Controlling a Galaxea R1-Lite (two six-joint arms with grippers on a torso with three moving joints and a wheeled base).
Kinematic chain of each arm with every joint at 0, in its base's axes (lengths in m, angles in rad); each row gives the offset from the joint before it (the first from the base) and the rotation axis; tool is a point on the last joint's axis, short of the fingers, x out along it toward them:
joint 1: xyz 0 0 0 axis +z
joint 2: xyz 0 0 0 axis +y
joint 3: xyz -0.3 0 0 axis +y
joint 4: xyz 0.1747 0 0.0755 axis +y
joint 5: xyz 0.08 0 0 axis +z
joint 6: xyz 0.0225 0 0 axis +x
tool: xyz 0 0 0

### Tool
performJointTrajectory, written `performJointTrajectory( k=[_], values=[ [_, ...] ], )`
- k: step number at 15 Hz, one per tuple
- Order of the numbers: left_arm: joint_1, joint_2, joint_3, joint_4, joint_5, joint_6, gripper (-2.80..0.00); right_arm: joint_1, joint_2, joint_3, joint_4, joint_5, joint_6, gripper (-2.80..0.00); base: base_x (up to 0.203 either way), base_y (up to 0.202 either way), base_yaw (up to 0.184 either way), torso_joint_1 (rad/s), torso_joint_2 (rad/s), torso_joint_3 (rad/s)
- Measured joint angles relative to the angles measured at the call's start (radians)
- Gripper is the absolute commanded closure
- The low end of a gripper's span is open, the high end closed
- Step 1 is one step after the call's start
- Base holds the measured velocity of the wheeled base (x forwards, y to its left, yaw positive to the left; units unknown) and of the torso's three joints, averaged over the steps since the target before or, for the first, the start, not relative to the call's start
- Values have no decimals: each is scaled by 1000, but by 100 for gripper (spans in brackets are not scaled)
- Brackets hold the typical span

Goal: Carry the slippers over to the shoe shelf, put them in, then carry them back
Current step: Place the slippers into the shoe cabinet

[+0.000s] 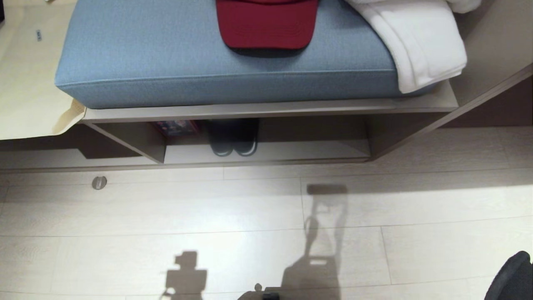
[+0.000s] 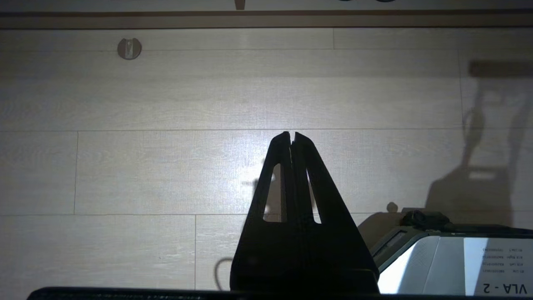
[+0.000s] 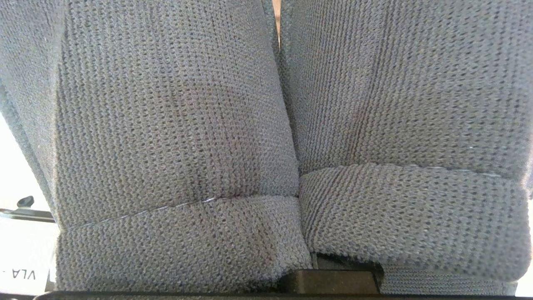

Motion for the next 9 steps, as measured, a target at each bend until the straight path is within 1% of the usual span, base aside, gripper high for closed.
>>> performJointTrajectory(
  k=[9],
  values=[
    [0,0,0,0,0,0,0,0,0,0,-1,2,-4,0,0,0,0,3,2,-197]
  ],
)
